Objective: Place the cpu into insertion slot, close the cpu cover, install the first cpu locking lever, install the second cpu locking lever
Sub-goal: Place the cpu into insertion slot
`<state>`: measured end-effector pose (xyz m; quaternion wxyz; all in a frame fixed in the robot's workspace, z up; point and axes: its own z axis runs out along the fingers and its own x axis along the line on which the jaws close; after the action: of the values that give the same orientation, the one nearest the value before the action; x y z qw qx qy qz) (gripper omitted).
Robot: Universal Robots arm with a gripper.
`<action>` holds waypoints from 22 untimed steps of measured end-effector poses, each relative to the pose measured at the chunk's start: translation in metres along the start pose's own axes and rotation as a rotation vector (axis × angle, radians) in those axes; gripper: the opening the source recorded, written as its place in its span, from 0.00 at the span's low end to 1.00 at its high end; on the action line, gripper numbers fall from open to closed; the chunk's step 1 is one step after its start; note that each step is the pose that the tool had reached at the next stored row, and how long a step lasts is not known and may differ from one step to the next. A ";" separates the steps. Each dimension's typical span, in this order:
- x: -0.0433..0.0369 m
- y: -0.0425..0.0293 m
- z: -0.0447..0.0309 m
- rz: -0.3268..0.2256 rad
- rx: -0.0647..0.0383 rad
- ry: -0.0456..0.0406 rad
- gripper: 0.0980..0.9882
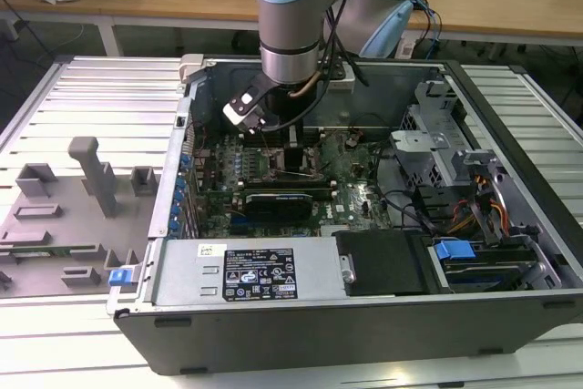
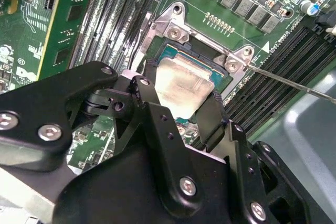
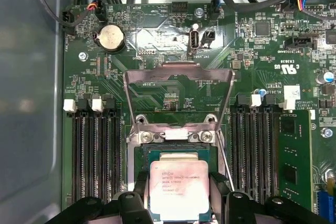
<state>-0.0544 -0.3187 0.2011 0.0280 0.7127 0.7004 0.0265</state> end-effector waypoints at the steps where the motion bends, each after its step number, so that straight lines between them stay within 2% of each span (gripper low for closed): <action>1: 0.0000 0.0000 0.0000 0.000 0.000 0.0000 0.50; 13: 0.0001 -0.0002 0.0030 0.000 0.000 0.0002 0.50; 14: 0.0001 -0.0002 0.0031 0.000 0.000 0.0004 0.52; 15: 0.0001 -0.0002 0.0031 0.000 0.000 0.0003 0.59; 17: 0.0001 -0.0002 0.0030 0.000 0.000 0.0002 0.59; 19: 0.0001 -0.0001 0.0012 0.000 0.000 0.0004 0.59; 22: 0.0001 0.0004 -0.0058 0.000 0.000 0.0003 0.59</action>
<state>-0.0544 -0.3186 0.2070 0.0280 0.7128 0.7003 0.0266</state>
